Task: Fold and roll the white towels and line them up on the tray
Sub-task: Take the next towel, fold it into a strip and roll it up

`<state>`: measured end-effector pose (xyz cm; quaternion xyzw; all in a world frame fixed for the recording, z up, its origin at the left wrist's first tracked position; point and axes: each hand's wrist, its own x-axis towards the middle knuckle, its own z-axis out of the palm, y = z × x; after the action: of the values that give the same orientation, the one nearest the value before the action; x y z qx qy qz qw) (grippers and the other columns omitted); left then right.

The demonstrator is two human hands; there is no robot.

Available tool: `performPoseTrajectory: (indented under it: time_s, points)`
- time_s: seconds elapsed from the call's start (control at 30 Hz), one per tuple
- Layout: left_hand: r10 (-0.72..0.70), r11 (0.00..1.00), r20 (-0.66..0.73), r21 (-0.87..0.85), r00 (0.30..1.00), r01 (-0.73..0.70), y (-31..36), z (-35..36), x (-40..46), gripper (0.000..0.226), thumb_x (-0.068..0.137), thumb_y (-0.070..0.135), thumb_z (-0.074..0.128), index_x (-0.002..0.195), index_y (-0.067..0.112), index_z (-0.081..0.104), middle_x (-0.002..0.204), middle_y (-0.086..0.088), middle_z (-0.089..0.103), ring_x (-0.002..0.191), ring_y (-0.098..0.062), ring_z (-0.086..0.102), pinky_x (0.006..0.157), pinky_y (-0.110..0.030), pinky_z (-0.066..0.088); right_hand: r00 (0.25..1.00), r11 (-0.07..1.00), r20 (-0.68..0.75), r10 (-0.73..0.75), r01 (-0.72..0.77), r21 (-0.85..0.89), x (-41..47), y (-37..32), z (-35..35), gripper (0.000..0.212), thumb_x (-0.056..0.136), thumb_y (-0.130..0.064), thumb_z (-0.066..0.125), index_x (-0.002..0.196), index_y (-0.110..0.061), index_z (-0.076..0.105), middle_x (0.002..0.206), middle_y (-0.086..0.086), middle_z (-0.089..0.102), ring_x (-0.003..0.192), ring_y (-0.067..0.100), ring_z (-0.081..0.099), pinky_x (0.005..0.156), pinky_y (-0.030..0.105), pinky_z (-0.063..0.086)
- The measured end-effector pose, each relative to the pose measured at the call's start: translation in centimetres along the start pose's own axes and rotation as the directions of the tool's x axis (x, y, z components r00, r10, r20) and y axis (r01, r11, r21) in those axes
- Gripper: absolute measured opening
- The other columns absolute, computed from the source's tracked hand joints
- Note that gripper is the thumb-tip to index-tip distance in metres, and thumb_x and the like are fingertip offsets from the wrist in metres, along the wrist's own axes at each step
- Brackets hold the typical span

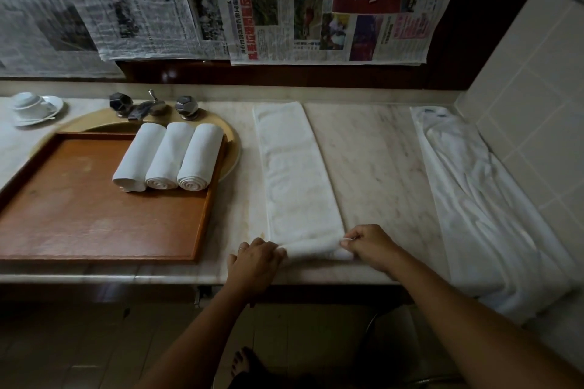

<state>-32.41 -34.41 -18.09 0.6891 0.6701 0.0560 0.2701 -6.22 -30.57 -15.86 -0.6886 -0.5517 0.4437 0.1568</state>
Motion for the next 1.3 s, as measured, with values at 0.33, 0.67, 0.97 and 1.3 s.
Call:
performPoseTrajectory:
  time_s: [0.33, 0.67, 0.97, 1.3]
  points:
    - [0.125, 0.990, -0.432, 0.113, 0.893, -0.084, 0.5, 0.4, 0.6, 0.015, 0.092, 0.045, 0.063, 0.094, 0.030, 0.066, 0.099, 0.012, 0.061, 0.093, -0.016, 0.054, 0.077, -0.036, 0.035, 0.930, 0.809, -0.225, -0.289, 0.111, -0.578, 0.9, -0.2, 2.2, 0.010, 0.093, -0.038, 0.057, 0.088, -0.030, 0.056, 0.101, -0.009, 0.054, 0.099, 0.019, 0.047, 0.083, 0.037, 0.038]
    - [0.434, 0.875, -0.368, 0.389, 0.822, -0.288, -1.1, 2.6, -1.7, 0.035, 0.090, 0.047, 0.053, 0.111, 0.022, 0.064, 0.113, 0.001, 0.067, 0.084, -0.024, 0.063, 0.069, -0.040, 0.046, 0.740, 0.578, -0.060, -0.670, 0.469, -0.667, -1.3, 5.2, 2.9, 0.033, 0.088, -0.044, 0.051, 0.109, -0.021, 0.064, 0.119, -0.006, 0.059, 0.103, 0.019, 0.053, 0.078, 0.037, 0.044]
    - [0.006, 0.942, -0.216, -0.328, 0.976, -0.078, 0.1, 1.6, -1.8, 0.036, 0.094, 0.037, 0.066, 0.127, 0.026, 0.062, 0.118, 0.017, 0.054, 0.104, -0.009, 0.058, 0.080, -0.022, 0.045, 0.934, 0.914, -0.016, -0.358, 0.347, -0.209, -0.4, 3.6, 1.3, 0.028, 0.092, -0.034, 0.067, 0.117, -0.022, 0.066, 0.107, -0.013, 0.059, 0.098, 0.010, 0.059, 0.089, 0.034, 0.049]
    - [-0.164, 0.943, -0.050, -0.301, 0.985, 0.141, 0.2, -0.8, 2.1, 0.027, 0.089, 0.059, 0.061, 0.098, 0.034, 0.057, 0.097, 0.007, 0.069, 0.082, -0.014, 0.064, 0.073, -0.035, 0.056, 0.999, 0.994, -0.008, -0.039, 0.038, -0.100, 2.7, 1.0, -0.1, 0.021, 0.083, -0.042, 0.073, 0.088, -0.026, 0.060, 0.089, -0.006, 0.064, 0.086, 0.017, 0.062, 0.077, 0.033, 0.052]
